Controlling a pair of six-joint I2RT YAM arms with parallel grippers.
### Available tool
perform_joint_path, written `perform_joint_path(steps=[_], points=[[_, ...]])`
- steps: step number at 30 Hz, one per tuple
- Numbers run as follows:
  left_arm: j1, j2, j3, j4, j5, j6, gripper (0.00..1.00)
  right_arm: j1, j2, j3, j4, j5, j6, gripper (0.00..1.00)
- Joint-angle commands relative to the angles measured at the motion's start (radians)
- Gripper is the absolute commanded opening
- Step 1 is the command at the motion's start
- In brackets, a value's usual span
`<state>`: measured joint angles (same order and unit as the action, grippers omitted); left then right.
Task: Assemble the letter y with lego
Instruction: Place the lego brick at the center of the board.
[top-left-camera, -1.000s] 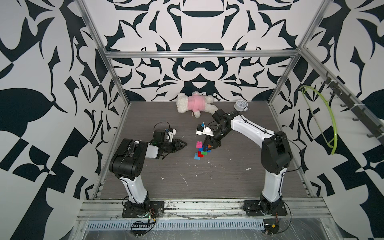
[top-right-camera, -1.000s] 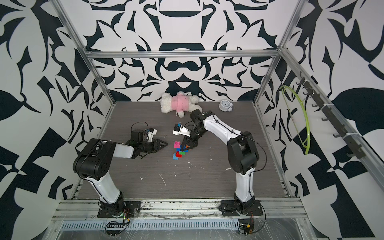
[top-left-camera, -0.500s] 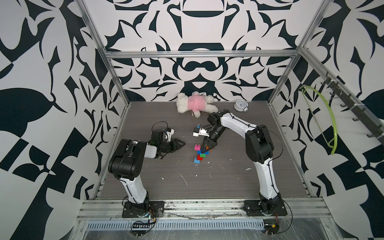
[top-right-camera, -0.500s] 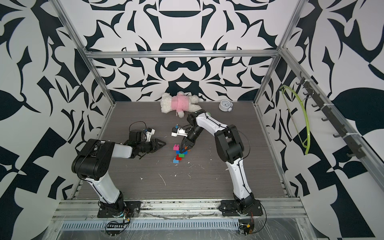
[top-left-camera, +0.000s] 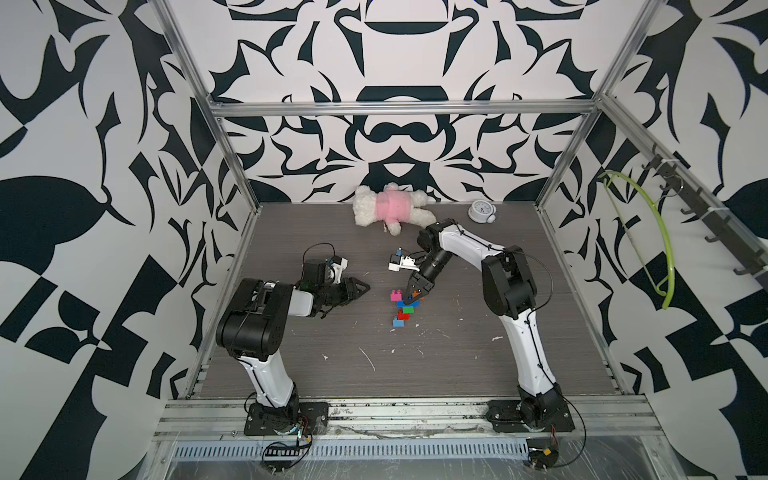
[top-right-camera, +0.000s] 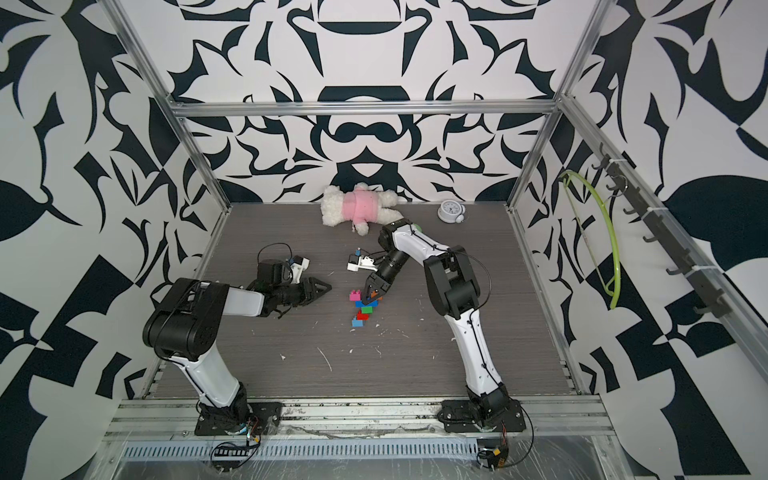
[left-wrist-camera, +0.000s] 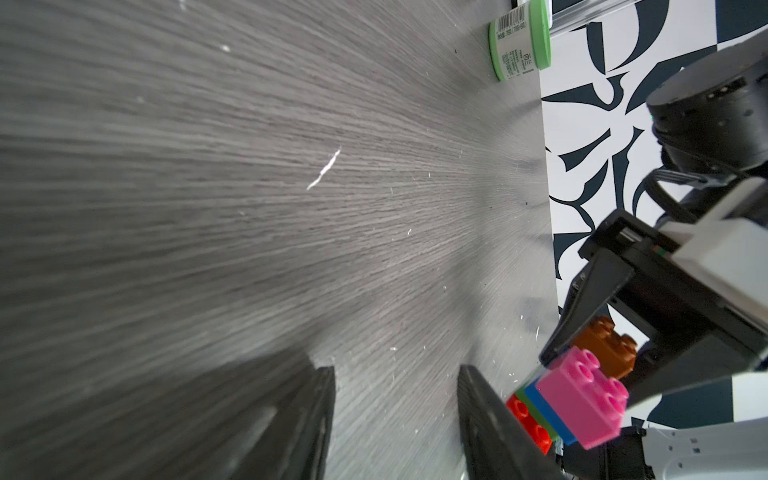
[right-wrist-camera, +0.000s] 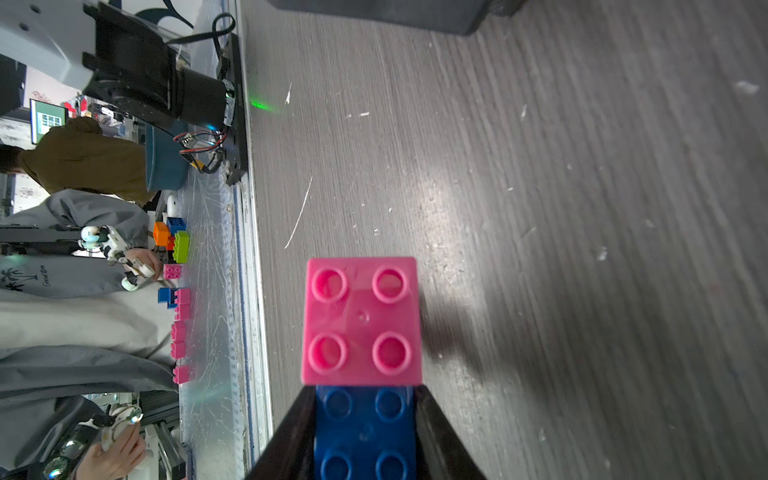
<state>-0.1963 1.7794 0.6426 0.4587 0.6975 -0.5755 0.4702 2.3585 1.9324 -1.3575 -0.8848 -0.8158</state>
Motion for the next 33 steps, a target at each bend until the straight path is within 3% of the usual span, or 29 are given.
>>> perform_joint_path(steps=[1, 9, 15, 20, 33], points=[[0.003, 0.003, -0.028, -0.055, -0.010, 0.016, 0.52, -0.007, 0.003, 0.046, -0.095, -0.072, -0.072, 0.40], [0.004, 0.008, -0.029, -0.054, -0.007, 0.014, 0.52, -0.017, 0.042, 0.067, -0.109, -0.074, -0.082, 0.41], [0.004, 0.014, -0.030, -0.054, -0.007, 0.012, 0.52, -0.034, 0.051, 0.077, -0.092, -0.059, -0.062, 0.47], [0.003, 0.013, -0.028, -0.054, -0.009, 0.014, 0.52, -0.041, 0.042, 0.064, 0.004, 0.000, 0.054, 0.55], [0.006, -0.008, -0.014, -0.079, -0.020, 0.029, 0.52, -0.082, -0.001, 0.012, 0.049, 0.050, 0.092, 0.59]])
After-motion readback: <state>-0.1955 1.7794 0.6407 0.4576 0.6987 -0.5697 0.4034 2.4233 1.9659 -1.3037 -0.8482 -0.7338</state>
